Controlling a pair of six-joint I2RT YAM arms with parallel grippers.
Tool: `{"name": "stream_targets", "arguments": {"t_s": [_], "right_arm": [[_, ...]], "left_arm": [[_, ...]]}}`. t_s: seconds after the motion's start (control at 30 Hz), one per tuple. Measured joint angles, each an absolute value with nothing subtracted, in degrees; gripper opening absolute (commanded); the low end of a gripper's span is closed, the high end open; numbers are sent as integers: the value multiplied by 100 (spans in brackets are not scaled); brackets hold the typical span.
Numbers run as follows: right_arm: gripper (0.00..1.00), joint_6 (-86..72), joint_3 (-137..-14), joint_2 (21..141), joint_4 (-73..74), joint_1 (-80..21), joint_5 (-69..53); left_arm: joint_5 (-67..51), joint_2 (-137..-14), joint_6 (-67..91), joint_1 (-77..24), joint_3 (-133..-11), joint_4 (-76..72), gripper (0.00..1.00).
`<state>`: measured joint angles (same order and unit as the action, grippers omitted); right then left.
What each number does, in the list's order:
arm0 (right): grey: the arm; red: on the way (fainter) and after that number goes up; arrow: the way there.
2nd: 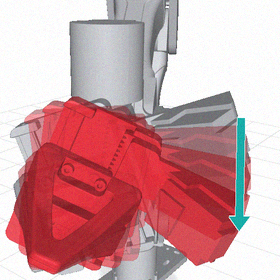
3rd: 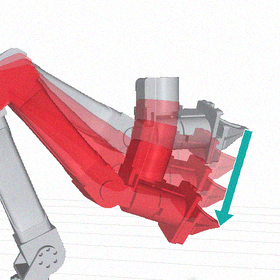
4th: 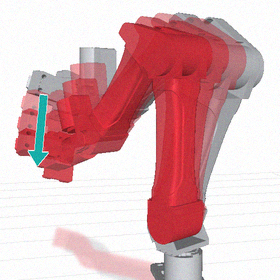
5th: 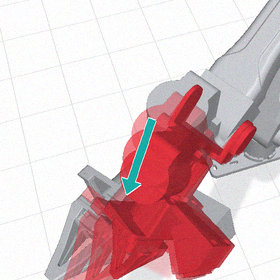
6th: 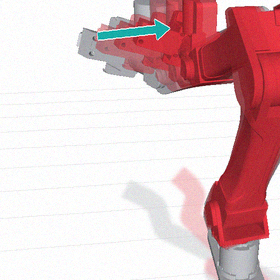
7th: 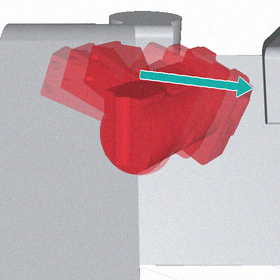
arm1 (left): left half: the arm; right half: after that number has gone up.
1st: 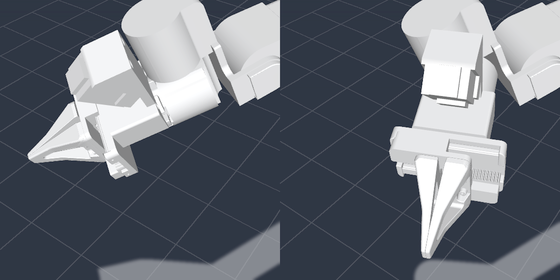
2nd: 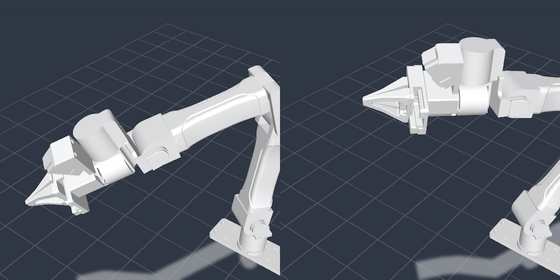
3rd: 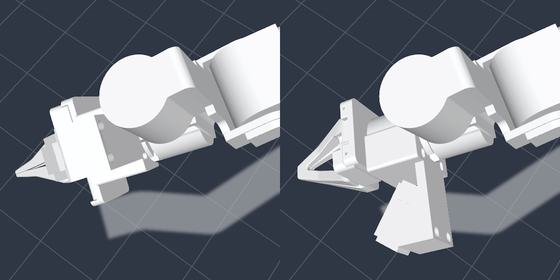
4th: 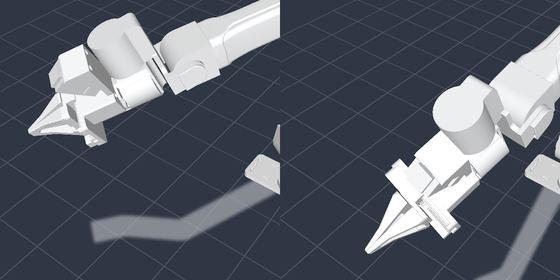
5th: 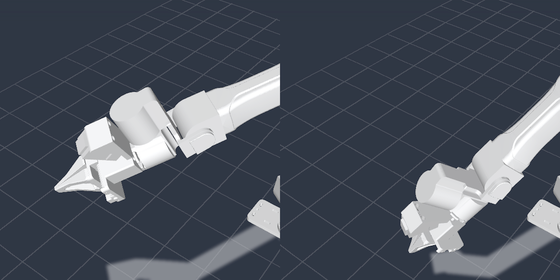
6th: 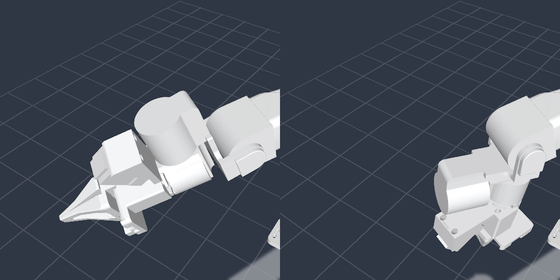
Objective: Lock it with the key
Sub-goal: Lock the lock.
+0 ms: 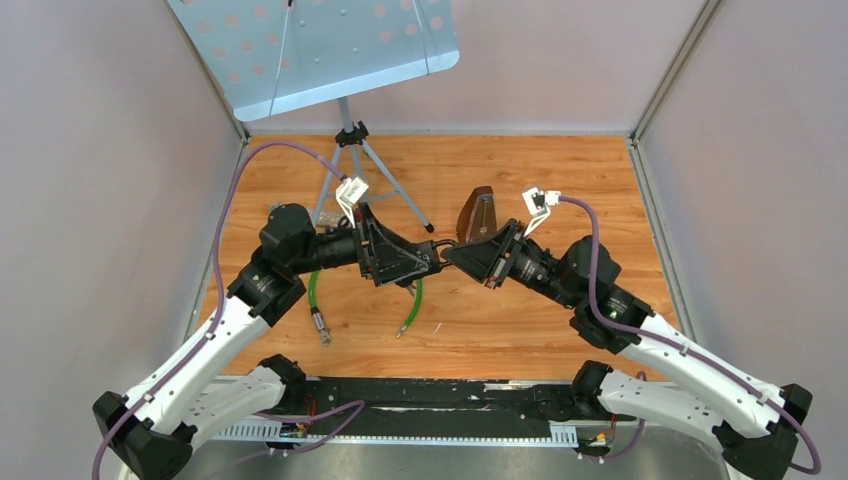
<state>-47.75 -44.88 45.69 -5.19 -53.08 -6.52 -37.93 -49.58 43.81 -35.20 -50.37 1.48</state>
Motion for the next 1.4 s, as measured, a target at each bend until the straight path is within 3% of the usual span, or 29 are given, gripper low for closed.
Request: {"name": "stream_targets", "arguments": {"t_s": [0.17,0.53,0.63,0.83,0.93,1.07,1.13,1.17,1.2,1.33,1.4], "right_arm": [[0,-4088,-5170,4652,233,-5306,-1288],[0,-3192,-5485,4950,1146,-5308,-2119],[0,-3111,-5551,5041,1293,-5308,-2248],[0,-2961,-5721,5170,1402,-5308,-2355],[0,-2917,-5793,5201,1402,-5308,-2377],[0,-2884,-5835,5277,1398,-5308,-2429],[0,-2884,-5846,5317,1398,-5308,-2464],[6,-2877,-5848,5328,1400,-5308,-2467],[15,-2877,-5848,5332,1411,-5306,-2471],[64,-2976,-5848,5332,1365,-5306,-2392],[80,-3033,-5846,5295,1293,-5308,-2324]], "left_arm": [[-4663,-5242,3859,-3514,-5068,8,81],[-6147,-5723,3859,-3514,-5015,-786,40],[-6316,-5690,3892,-3514,-4897,-939,42],[-6619,-5725,4018,-3546,-4665,-1138,56],[-6705,-5734,4014,-3577,-4613,-1114,54],[-6720,-5734,3986,-3621,-4609,-1100,35],[-6733,-5745,3968,-3627,-4609,-1072,19],[-6764,-5756,3944,-3629,-4609,-1079,5],[-6766,-5765,3940,-3629,-4611,-1076,2],[-6665,-5850,3977,-3634,-4611,-1083,0],[-6453,-5911,4027,-3640,-4611,-1055,0]]}}
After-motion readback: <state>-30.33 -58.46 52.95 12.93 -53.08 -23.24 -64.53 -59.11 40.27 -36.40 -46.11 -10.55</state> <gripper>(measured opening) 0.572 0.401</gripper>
